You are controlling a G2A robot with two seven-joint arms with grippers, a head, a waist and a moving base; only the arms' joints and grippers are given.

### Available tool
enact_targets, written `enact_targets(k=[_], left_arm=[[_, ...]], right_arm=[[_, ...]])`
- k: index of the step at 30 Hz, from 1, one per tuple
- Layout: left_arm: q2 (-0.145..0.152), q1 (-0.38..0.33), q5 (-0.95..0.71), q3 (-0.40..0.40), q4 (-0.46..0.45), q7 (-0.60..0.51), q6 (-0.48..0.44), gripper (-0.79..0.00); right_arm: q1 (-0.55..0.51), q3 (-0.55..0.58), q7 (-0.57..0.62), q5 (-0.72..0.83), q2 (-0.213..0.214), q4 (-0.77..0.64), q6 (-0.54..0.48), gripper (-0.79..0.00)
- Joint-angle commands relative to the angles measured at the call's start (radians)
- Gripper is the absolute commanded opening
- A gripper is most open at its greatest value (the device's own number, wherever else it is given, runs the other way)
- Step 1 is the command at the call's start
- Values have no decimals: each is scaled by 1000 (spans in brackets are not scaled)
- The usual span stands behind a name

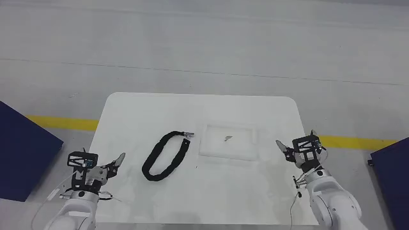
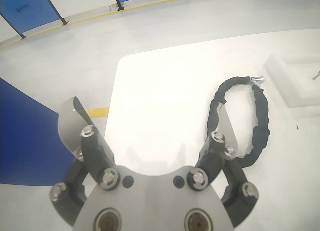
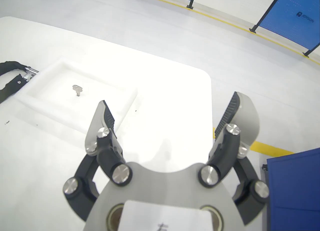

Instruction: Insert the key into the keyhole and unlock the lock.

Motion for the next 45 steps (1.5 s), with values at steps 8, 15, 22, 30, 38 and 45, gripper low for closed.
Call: enact_targets(k=[8, 15, 22, 30, 38, 45], left_arm=[[0, 0, 0, 0, 0, 0, 0, 0], [0, 0, 0, 0, 0, 0, 0, 0], [0, 0, 0, 0, 0, 0, 0, 0], [0, 0, 0, 0, 0, 0, 0, 0], [0, 0, 0, 0, 0, 0, 0, 0], [0, 0, 0, 0, 0, 0, 0, 0]], right_arm=[[352, -89, 363, -19, 20, 97, -414, 0], [667, -305, 554, 9, 7, 307, -684, 0], [907, -545, 630, 74, -43, 575, -777, 0], [1067, -782, 688, 190, -133, 846, -753, 0], [1130, -930, 642, 194, -211, 1014, -707, -151], [1162, -975, 566, 188, -248, 1129, -684, -391]])
